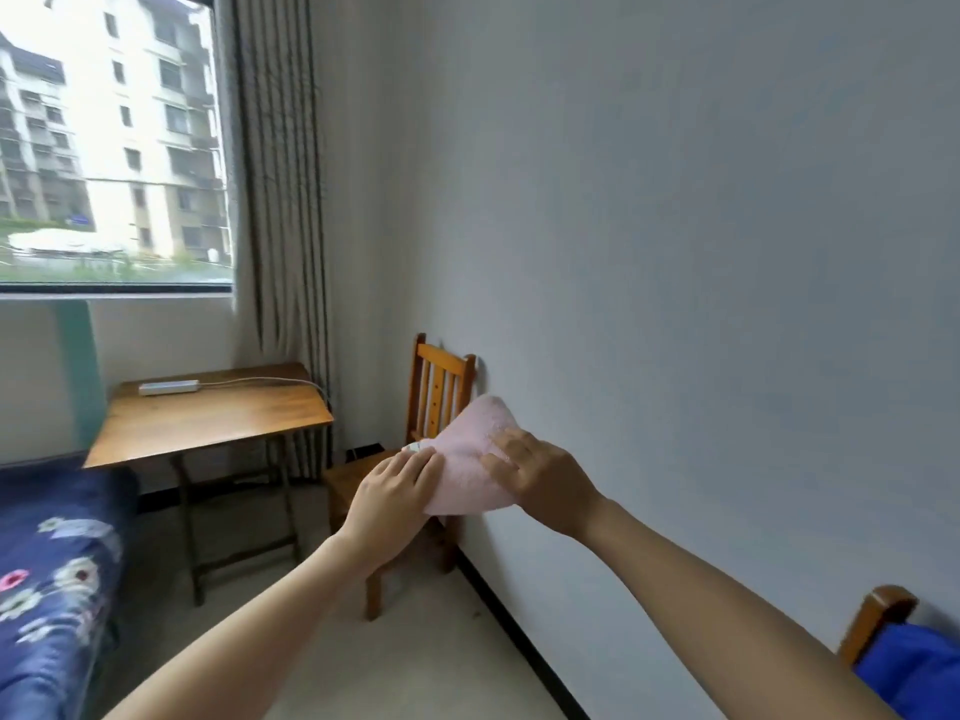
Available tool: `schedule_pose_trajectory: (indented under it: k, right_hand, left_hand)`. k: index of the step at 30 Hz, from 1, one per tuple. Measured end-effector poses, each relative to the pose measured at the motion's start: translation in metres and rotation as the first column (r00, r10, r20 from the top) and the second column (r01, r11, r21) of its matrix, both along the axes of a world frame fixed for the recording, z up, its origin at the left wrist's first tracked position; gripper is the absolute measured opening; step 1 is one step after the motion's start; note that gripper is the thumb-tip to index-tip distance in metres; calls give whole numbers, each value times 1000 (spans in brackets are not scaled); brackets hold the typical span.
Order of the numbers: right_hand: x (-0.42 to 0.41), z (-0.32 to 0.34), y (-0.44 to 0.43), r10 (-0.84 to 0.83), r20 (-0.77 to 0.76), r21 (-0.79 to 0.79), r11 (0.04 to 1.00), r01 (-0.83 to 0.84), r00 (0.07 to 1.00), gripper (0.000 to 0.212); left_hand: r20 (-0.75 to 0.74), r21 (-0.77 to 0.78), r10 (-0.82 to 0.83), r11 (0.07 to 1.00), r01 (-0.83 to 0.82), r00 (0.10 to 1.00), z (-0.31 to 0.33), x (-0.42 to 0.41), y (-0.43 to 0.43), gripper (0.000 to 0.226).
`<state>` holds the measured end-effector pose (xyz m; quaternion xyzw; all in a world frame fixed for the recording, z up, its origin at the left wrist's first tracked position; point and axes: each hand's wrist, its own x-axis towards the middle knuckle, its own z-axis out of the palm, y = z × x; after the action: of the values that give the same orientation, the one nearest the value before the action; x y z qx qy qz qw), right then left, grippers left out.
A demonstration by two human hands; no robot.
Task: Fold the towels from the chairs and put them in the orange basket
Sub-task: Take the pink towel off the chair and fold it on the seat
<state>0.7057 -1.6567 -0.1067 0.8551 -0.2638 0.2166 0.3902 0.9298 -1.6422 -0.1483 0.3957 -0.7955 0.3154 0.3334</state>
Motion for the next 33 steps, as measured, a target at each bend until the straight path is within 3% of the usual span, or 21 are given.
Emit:
schedule_pose_trajectory:
  k: [2,6,12,15,17,20,27,31,33]
  right_hand:
    - [59,-2,-15,88,4,8,996,-88,996,76]
    - [161,-18,-29,239,11,29,970,-240,971,67]
    - [295,-35,-22,512,-6,59,857,-511,859,60]
    - [340,-45,-19,615,-8,34,788,-615,788,53]
    - [364,-53,-16,664,-10,10,748,-664,747,41]
    - [393,-62,-17,730,28,-11,683,-730,682,29]
    - [433,-58,-59,840,58,-41,542,-840,539,26]
    - [442,-58,-104,868,67,10,492,-870,492,52]
    - [447,-65,-129,868,101,34,485,-874,486,40]
  left_hand:
    - [-13,1,106,994,-106,994,-2,55,5,38]
    - [27,30,305,952,-306,952,-13,148,29,36]
    - [-50,61,535,844,-532,843,-30,249,91,35]
    - [-32,150,644,759,-634,764,-40,277,117,67]
    - [-7,191,702,700,-688,712,-45,290,132,83]
    - [20,215,753,639,-738,657,-49,305,145,87]
    - [10,132,828,555,-822,560,-46,319,116,81]
    - [-13,95,851,524,-846,525,-49,325,75,76]
    - [-40,52,868,497,-866,495,-56,325,50,59]
